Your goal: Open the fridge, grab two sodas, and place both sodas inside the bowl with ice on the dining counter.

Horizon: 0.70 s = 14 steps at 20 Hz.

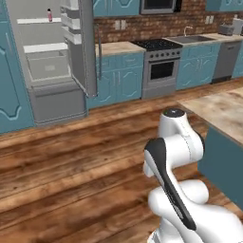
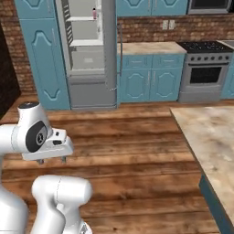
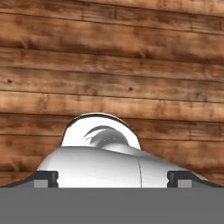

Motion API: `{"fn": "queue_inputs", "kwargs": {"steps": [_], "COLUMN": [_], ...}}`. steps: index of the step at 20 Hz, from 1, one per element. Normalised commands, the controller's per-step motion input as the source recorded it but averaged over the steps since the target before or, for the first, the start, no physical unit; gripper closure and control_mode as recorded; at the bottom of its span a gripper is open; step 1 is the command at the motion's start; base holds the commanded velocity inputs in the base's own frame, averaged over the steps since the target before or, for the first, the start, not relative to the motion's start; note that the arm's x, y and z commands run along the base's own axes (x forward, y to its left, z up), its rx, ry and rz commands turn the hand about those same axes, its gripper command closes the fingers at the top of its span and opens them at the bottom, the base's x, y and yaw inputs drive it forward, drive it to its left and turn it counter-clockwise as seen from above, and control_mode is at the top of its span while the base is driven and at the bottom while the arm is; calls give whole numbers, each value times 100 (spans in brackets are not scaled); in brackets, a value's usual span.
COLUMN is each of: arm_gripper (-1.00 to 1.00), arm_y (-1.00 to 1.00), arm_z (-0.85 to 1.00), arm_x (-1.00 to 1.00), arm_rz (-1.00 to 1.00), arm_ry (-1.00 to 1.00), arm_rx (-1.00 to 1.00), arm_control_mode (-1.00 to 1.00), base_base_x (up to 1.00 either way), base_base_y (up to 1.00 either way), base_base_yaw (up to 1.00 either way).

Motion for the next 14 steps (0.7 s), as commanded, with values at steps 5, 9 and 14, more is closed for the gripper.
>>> {"fn": "queue_inputs", "kwargs": {"steps": [5, 9, 14], "arm_gripper": [-100, -100, -100], "arm_y": [0, 0, 0], "arm_z": [0, 0, 0], "arm_x": [0, 0, 0], "arm_rz": [0, 0, 0], "arm_ry": [0, 0, 0], "arm_rx": [0, 0, 0], "arm_control_mode": [100, 100, 100], "base_base_x": [99, 93, 92], "base_base_y": [46, 21, 33], "base_base_yaw": [17, 23, 14]}}
